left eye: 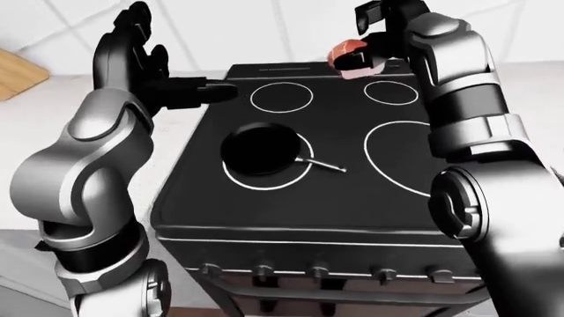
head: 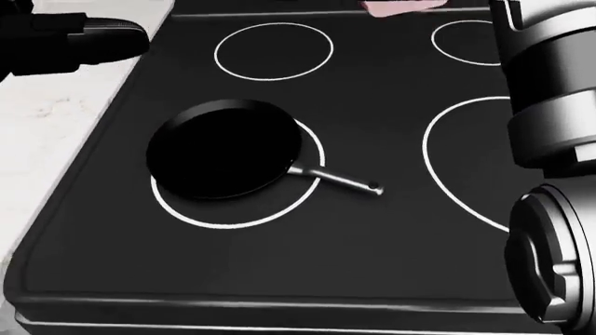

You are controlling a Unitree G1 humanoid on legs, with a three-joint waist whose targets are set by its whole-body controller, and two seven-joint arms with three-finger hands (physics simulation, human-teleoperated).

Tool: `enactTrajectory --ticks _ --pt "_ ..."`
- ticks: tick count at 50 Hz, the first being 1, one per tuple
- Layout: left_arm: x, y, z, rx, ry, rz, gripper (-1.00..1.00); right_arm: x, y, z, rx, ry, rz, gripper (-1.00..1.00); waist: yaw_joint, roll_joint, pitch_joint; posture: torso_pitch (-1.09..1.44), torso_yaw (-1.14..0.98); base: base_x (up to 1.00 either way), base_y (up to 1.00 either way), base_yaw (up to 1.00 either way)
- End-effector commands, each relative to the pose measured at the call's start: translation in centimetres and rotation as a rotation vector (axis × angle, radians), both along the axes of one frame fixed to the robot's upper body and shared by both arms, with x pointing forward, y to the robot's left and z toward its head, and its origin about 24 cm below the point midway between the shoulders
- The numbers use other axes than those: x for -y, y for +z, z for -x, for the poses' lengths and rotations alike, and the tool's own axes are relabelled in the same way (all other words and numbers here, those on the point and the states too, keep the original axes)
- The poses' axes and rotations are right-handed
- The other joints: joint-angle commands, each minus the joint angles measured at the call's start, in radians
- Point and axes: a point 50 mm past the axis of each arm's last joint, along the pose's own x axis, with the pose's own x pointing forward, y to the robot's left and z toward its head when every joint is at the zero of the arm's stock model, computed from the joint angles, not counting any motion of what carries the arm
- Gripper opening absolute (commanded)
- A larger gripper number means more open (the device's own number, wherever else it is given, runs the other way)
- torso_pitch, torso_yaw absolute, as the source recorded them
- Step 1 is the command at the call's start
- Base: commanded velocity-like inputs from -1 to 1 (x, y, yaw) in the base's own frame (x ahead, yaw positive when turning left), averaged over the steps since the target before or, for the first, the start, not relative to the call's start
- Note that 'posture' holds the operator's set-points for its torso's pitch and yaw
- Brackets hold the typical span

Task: Pick the pork loin from the plate and place it in the pan.

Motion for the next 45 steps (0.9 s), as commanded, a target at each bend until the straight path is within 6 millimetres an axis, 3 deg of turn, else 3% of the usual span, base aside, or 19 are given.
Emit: enactTrajectory --ticks 1,2,3,4,5,7,9,10,11,12,13,14,16,22,31,45 --pt "-0.4 1.2 0.4 0.063 0.02 0.003 1.0 -0.7 2.7 0.6 0.106 0.029 0.003 -1.0 0.001 0.01 -0.027 0.0 0.0 0.0 0.08 0.0" --pt "-0.3 1.2 0.4 0.063 0.02 0.003 1.0 -0.7 2.7 0.6 0.105 0.029 0.003 -1.0 -0.002 0.05 -0.037 0.0 0.0 0.0 0.07 0.0" --pt "-0.3 1.2 0.4 0.063 0.02 0.003 1.0 -0.7 2.7 0.6 0.106 0.028 0.002 -1.0 -0.001 0.018 -0.033 0.0 0.0 0.0 0.08 0.0" --pt "-0.3 1.2 0.4 0.063 0.02 0.004 1.0 -0.8 2.7 0.6 0.105 0.03 0.002 -1.0 -0.003 0.026 -0.029 0.0 0.0 0.0 0.05 0.0" --pt "-0.3 1.1 0.4 0.063 0.02 0.004 1.0 -0.8 2.5 0.6 0.104 0.031 0.001 -1.0 -0.001 0.018 -0.005 0.0 0.0 0.0 0.04 0.0" --pt "-0.3 1.1 0.4 0.062 0.019 0.003 1.0 -0.9 2.4 0.5 0.103 0.033 0.0 -1.0 -0.006 -0.003 -0.005 0.0 0.0 0.0 0.04 0.0" --pt "-0.4 1.1 0.4 0.062 0.02 0.003 1.0 -0.9 2.3 0.5 0.103 0.034 -0.001 -1.0 -0.004 -0.024 0.009 0.0 0.0 0.0 0.04 0.0" --pt "-0.4 1.1 0.4 0.062 0.021 0.004 1.0 -0.9 2.3 0.5 0.103 0.034 -0.001 -1.0 -0.001 -0.037 0.011 0.0 0.0 0.0 0.04 0.0" --pt "-0.4 1.0 0.4 0.061 0.021 0.003 1.0 -0.9 2.3 0.5 0.105 0.034 -0.003 -1.0 0.002 -0.052 -0.015 0.0 0.0 0.0 0.05 0.0" --pt "-0.4 1.0 0.4 0.061 0.02 0.003 1.0 -0.9 2.3 0.5 0.104 0.033 -0.003 -1.0 0.004 -0.082 0.0 0.0 0.0 0.0 0.04 0.0" --pt "-0.3 1.0 0.4 0.061 0.019 0.004 1.0 -0.9 2.3 0.5 0.105 0.034 -0.004 -1.0 0.015 -0.102 -0.002 0.0 0.0 0.0 0.0 0.0" --pt "-0.3 1.0 0.4 0.061 0.019 0.005 1.0 -0.9 2.3 0.5 0.105 0.036 -0.004 -1.0 0.012 -0.067 0.005 0.0 0.0 0.0 0.0 0.0" --pt "-0.3 1.1 0.5 0.062 0.018 0.005 1.0 -1.0 2.3 0.5 0.11 0.037 -0.006 -1.0 0.011 -0.067 -0.006 0.0 0.0 0.0 0.0 0.0" --pt "-0.4 1.2 0.4 0.063 0.02 0.005 1.0 -1.6 2.3 0.5 0.112 0.052 -0.003 -1.0 0.005 -0.049 -0.01 0.0 0.0 0.0 0.0 0.0" --pt "-0.6 1.7 0.3 0.068 0.027 0.011 1.0 -3.2 2.9 0.8 0.099 0.098 0.027 -1.0 -0.001 -0.041 -0.012 0.0 0.0 0.0 0.0 0.0" --pt "-1.3 1.7 0.1 0.068 0.049 0.017 1.0 -6.9 1.3 0.9 0.023 0.251 0.039 -1.0 -0.005 -0.036 -0.013 0.0 0.0 0.0 0.0 0.0"
